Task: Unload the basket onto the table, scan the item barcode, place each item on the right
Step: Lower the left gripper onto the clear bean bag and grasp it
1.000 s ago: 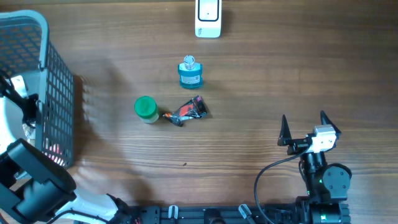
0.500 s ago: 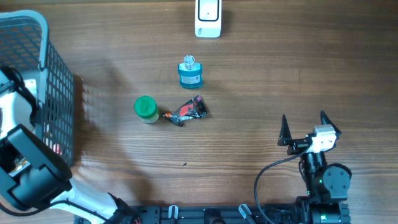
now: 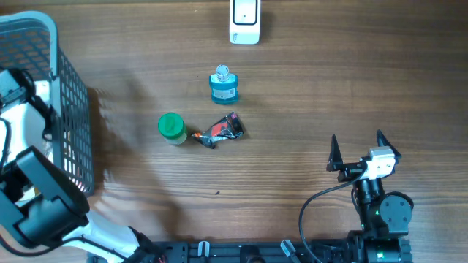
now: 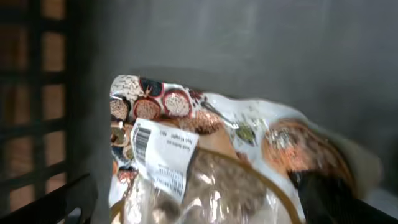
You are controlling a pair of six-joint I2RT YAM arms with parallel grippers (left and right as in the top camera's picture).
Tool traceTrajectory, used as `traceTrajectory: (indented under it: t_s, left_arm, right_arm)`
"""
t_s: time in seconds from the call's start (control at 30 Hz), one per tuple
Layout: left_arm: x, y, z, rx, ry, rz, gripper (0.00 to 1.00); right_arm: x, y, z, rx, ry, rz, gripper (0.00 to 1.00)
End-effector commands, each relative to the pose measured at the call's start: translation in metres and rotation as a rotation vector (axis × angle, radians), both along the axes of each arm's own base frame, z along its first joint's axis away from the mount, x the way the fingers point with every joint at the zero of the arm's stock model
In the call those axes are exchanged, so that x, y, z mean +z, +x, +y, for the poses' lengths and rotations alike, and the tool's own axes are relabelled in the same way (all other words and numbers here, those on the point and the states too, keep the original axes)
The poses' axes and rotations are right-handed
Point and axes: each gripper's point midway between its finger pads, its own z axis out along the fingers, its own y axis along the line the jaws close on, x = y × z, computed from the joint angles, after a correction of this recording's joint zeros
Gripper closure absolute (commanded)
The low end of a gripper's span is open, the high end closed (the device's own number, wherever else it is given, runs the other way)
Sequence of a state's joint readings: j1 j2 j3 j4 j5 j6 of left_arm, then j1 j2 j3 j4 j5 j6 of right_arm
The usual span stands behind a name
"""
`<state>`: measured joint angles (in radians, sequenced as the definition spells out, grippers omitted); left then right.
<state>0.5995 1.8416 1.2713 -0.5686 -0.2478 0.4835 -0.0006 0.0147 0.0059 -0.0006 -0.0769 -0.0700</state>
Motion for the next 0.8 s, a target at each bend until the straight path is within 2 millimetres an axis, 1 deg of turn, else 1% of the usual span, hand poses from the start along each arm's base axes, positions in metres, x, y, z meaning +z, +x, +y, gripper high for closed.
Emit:
traceTrajectory:
  t_s: [0.0,0.07,0.1,0.2,0.23,0.27,0.3,0.37,0.47,0.5,0.57,0.63,0.7,0.77]
  left_arm:
    - [0.008,-0.027,0.025,0.033,0.037,0.043,0.0]
    - [0.009,-0.041,0.038,0.079,0.052,0.055,0.0]
    - [0.01,-0.053,0.049,0.122,0.071,0.069,0.0]
    - [0.012,-0.068,0.066,0.241,0.064,0.011,0.0]
    - [0.011,-0.066,0.066,0.238,0.039,-0.014,0.0]
    - [0.011,-0.06,0.061,0.218,-0.001,-0.056,0.0]
    - [0.016,-0.052,0.058,0.197,-0.016,-0.093,0.0]
    - [0.024,-0.042,0.054,0.173,-0.015,-0.131,0.0]
    - [0.047,-0.023,0.046,0.143,-0.006,-0.23,0.0]
    - [0.057,-0.019,0.047,0.169,-0.002,-0.275,0.0]
    - [0.066,-0.015,0.044,0.193,-0.018,-0.332,0.0]
    - [0.066,-0.008,0.036,0.175,-0.07,-0.366,0.0]
    - [0.058,-0.003,0.022,0.139,-0.134,-0.361,0.0]
    - [0.05,0.0,0.015,0.097,-0.152,-0.331,0.0]
  right_arm:
    - [0.001,0.0,-0.001,-0.008,-0.008,-0.008,0.0]
    - [0.001,0.0,-0.001,-0.008,-0.008,-0.008,0.0]
    - [0.001,0.0,-0.001,-0.008,-0.008,-0.008,0.0]
    - [0.001,0.0,-0.001,-0.008,-0.008,-0.008,0.0]
    - [0.001,0.0,-0.001,-0.008,-0.007,-0.008,0.0]
    - [0.001,0.0,-0.001,-0.008,-0.008,-0.008,0.0]
    - [0.001,0.0,-0.001,-0.008,-0.008,-0.008,0.0]
    - [0.001,0.0,-0.001,-0.008,-0.008,-0.008,0.0]
    - [0.001,0.0,-0.001,-0.008,-0.008,-0.008,0.0]
    - [0.001,0.0,-0.001,-0.008,-0.008,-0.008,0.0]
    - [0.001,0.0,-0.001,-0.008,-0.008,-0.008,0.0]
    - [0.001,0.0,-0.001,-0.008,-0.008,-0.007,0.0]
    - [0.001,0.0,-0.001,-0.008,-0.008,-0.008,0.0]
    - [0.001,0.0,-0.001,-0.008,-0.008,-0.008,0.0]
